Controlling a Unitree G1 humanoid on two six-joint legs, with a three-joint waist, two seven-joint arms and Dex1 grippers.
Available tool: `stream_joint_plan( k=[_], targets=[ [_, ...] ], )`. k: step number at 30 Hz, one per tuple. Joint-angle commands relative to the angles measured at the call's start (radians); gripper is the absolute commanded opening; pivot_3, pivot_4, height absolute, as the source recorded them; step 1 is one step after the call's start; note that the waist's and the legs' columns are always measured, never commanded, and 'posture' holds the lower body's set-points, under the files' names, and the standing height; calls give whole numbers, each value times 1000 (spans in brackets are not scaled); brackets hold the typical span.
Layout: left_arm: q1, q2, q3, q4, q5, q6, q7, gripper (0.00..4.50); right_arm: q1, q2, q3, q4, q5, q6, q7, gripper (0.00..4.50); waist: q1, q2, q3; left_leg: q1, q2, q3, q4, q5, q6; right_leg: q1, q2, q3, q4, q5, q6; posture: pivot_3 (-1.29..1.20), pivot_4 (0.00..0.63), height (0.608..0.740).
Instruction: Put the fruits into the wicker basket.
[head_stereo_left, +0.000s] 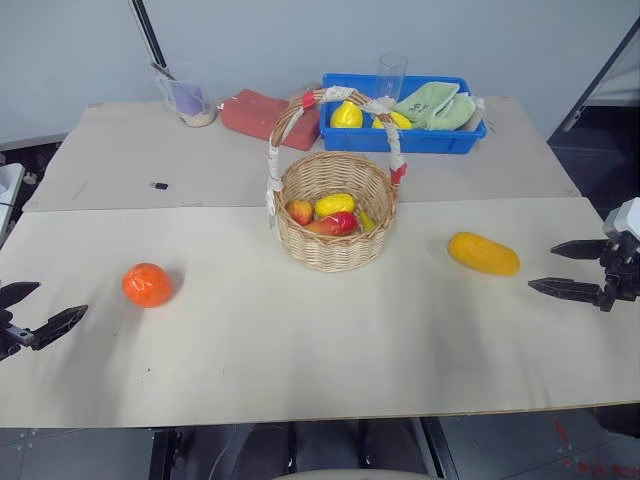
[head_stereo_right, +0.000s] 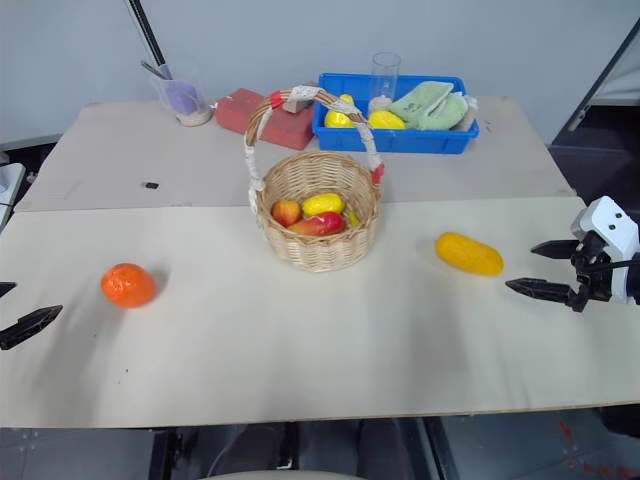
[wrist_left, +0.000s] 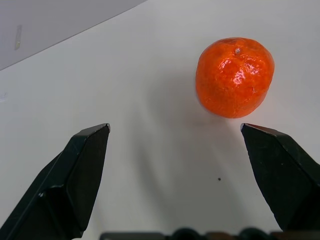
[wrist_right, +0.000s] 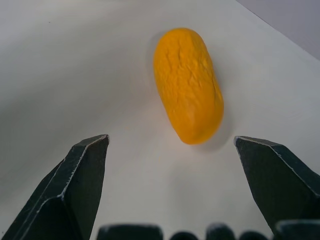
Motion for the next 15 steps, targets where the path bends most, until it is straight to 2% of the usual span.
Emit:
stream_joint_plan(
  k=[1, 15],
  targets=[
    [-7, 0, 31, 1, 7, -1, -4, 4500, -10, -3, -34, -5, 4, -21, -5, 4449, 0, 0, 0, 0, 0, 0, 0, 0, 0, 0, 0, 0, 0, 0, 0, 0, 150, 740],
    [-25, -12, 41, 47, -4, -32, -85, 4500, -24, 20, -23, -11, -1, -6, -32, 4449, 1, 0, 0, 0, -1, 0, 0, 0, 0, 0, 2, -1, 1, 0, 0, 0, 150, 740]
  ],
)
